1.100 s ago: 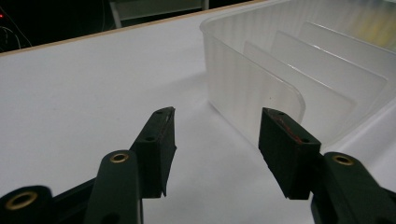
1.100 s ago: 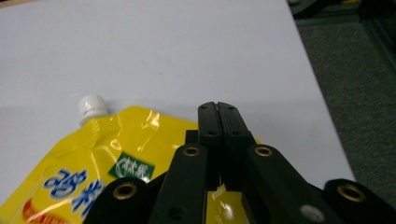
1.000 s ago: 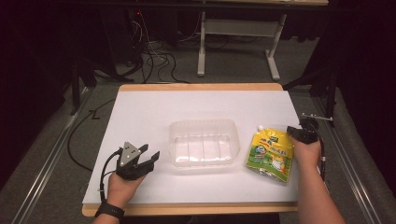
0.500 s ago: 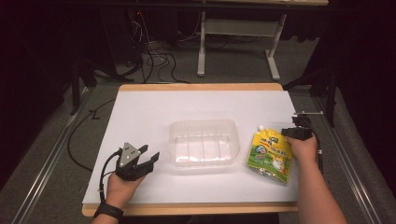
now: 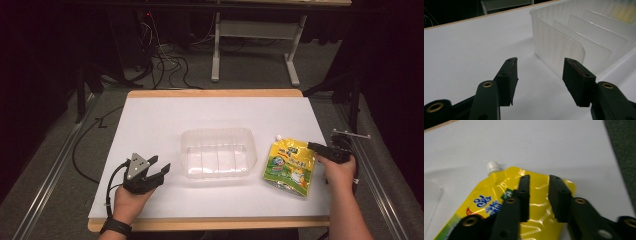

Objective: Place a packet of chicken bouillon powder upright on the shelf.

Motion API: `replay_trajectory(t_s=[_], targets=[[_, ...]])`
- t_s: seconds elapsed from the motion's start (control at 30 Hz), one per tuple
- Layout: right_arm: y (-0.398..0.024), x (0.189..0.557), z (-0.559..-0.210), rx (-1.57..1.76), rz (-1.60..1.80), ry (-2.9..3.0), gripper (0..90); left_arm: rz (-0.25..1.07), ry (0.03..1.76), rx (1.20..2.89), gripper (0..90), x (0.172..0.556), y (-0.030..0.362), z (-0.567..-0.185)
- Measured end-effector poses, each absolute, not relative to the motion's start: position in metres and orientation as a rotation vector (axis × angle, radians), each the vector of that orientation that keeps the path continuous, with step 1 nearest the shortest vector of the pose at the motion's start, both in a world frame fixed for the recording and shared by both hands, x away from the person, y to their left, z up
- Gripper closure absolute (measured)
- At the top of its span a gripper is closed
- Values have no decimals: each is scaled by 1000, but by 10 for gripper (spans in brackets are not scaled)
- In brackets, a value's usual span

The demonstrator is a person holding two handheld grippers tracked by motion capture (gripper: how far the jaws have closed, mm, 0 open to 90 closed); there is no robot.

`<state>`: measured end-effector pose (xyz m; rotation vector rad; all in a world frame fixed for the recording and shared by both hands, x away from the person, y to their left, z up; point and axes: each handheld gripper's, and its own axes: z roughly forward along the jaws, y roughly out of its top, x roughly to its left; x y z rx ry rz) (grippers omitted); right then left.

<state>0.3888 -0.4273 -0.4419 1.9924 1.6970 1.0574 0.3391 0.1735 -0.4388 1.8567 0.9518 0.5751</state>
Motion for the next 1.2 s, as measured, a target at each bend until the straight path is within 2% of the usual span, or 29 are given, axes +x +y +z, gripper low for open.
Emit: replay_trajectory(t_s=[0.1,0.37,0.5,0.53,0.83,1.03,1.07,1.1,1.2], targets=[[-441,374,-448,2026,1154,1642,575,573,954,1859,462,340,173,-439],[-448,369,-474,2103,1282,1604,573,576,949,1871,462,338,169,-440],[-449,373,-484,2122,1325,1614,786,574,950,1867,462,338,169,-440],[-448,372,-484,2119,1306,1631,883,569,954,1866,462,339,170,-441],[-419,365,-474,1949,1166,1827,900,561,953,1871,465,339,169,-441],[-407,350,-468,1923,1151,1844,899,535,993,1878,573,344,168,-443],[-407,347,-467,1931,1159,1822,877,529,1004,1880,606,346,166,-445],[-407,343,-465,1946,1174,1796,804,513,1016,1884,729,349,164,-448],[-407,338,-465,1979,1195,1755,741,480,1049,1901,852,360,149,-456]])
